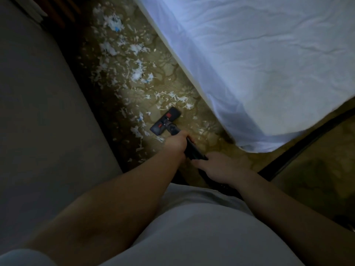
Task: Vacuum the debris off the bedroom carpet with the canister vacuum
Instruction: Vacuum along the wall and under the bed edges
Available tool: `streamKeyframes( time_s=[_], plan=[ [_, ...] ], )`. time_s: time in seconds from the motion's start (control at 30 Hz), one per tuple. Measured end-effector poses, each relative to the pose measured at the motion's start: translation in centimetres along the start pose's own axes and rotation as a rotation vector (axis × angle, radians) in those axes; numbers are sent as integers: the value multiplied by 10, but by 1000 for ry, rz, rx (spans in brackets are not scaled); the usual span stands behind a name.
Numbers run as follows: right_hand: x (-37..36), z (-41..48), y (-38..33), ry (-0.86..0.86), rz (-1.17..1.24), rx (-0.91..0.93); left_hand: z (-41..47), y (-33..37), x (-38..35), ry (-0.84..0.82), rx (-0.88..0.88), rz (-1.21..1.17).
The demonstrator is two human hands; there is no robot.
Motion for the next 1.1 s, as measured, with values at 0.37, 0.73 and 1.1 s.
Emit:
streamKeyframes(
  time_s=[0.37, 0.73, 1.1],
  plan=[
    [-27, 35, -142, -122, -151, 76, 30, 82, 120, 247, -85, -95],
    [-53, 39, -126, -201, -4, 63, 34, 63, 124, 244, -65, -12],
    [-47, 19, -9, -202, 44, 19, -17, -25, 54, 187, 10, 15]
  ],
)
Point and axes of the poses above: each hand's wrist, its own z-axis towards the middle knuckle, its own x-axis out of the back of the hand, y = z × x, the point moved 3 cm from there along z, towards the middle knuckle, and after that the axes turned 15 degrees about -x, right-handed, at the moved point
